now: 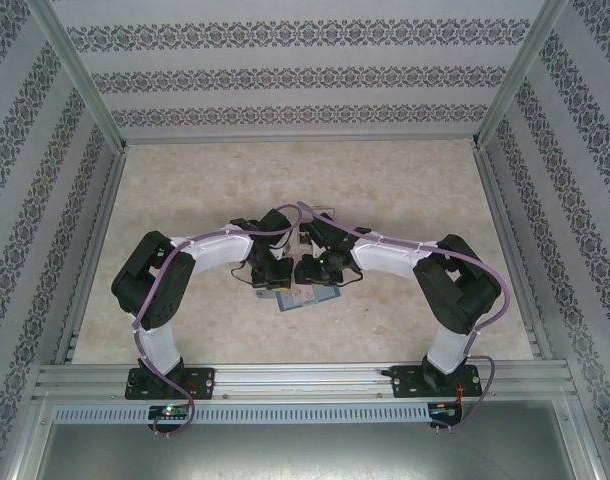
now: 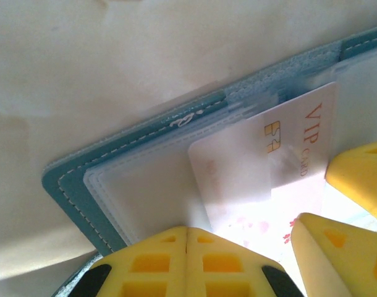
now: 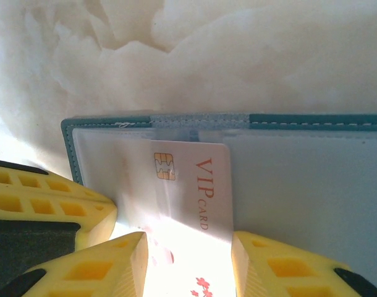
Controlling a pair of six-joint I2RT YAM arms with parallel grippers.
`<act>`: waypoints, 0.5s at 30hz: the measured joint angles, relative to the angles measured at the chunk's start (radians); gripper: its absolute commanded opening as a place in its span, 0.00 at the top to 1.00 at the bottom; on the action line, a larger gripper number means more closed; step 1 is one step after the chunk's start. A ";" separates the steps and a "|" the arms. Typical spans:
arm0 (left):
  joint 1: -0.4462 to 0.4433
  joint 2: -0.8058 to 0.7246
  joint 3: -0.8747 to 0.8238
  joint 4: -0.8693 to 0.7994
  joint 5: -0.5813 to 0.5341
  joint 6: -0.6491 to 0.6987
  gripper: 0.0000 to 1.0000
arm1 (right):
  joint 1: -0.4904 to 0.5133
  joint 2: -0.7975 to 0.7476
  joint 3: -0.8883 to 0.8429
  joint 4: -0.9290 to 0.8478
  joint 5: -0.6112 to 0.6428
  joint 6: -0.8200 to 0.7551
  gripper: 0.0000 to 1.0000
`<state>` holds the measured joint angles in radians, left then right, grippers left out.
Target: Take the credit cards out of the card holder
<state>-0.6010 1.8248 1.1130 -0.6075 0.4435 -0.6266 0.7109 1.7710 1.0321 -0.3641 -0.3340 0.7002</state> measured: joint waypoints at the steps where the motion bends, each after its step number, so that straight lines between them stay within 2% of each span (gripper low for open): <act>1: 0.000 0.000 0.000 0.000 0.000 0.000 0.97 | 0.000 0.000 0.000 0.000 0.001 0.000 0.59; 15: 0.000 0.011 0.013 -0.014 0.001 0.004 0.99 | -0.002 0.016 0.000 0.003 -0.033 -0.005 0.67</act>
<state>-0.6010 1.8359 1.1263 -0.6216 0.4442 -0.6228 0.7086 1.7870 1.0321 -0.3611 -0.3668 0.6956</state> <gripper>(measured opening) 0.042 0.343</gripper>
